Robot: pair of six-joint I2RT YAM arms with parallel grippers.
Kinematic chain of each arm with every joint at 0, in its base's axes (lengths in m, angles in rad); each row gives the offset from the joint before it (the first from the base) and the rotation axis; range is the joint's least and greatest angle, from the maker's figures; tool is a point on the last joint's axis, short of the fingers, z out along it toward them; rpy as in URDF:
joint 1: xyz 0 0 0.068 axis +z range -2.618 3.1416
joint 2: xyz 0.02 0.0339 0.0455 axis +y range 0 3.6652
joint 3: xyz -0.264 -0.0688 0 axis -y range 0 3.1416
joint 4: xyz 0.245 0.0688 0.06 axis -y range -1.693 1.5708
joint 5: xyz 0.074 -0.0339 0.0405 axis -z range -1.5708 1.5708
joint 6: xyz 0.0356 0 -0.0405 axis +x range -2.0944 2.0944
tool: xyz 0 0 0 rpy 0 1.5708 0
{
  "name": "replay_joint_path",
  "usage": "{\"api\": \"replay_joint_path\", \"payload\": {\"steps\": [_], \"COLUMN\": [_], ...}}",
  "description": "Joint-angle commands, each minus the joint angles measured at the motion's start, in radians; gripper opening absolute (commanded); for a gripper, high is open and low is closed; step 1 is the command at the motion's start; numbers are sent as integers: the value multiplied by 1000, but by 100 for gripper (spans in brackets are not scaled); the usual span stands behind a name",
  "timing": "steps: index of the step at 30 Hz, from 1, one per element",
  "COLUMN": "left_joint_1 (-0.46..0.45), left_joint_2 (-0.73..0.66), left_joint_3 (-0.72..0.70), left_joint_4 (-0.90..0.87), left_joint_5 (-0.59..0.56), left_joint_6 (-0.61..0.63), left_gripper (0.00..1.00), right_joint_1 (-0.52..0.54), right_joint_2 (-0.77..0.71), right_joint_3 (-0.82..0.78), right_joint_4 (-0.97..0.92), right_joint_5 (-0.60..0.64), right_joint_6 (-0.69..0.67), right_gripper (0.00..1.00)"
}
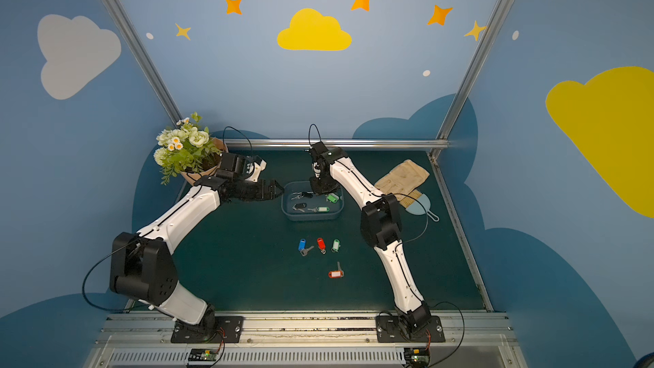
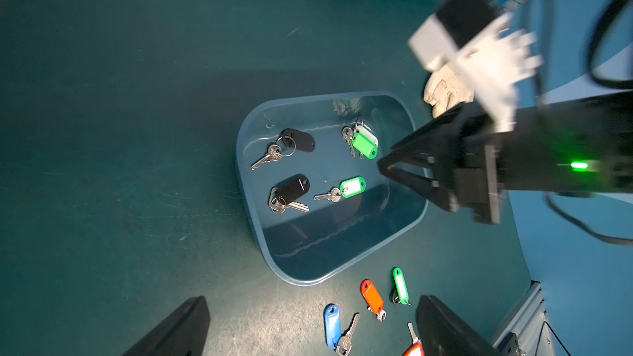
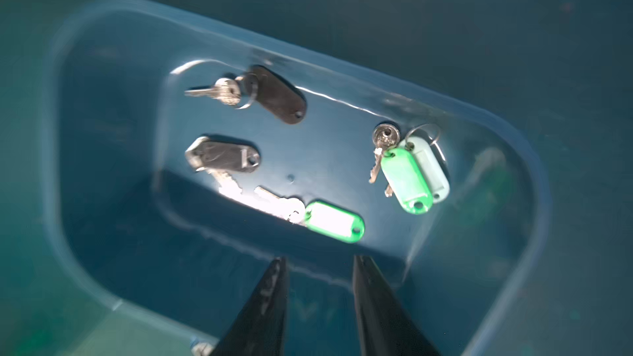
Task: Take the keys out of the storage box
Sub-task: Pick up the key from the storage box.
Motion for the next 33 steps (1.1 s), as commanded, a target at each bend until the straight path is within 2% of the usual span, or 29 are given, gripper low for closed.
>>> {"api": "replay_joint_path", "payload": {"steps": [1,15,24,33], "left_joint_1": [6,23,36,42], "left_joint_2": [-41,-26,-27,-25], "left_joint_3": [-26,16,22,25], "left_joint_4": [-20,-58,-63,-63], "left_joint_5": [-16,-9,-5,-6], "left_joint_6": [15,43,45,43], "left_gripper": [100,100,100,100], "right_joint_1": [2,17,19,37], "right_joint_2": [10,111,149,169], "right_joint_3": [59,55,55,37], "right_joint_4": [-75,22,84,165], "right_joint_5": [79,242,250,291], "right_joint_6": [4,-89,-130,-166], "right_gripper": [39,36,36,32]}}
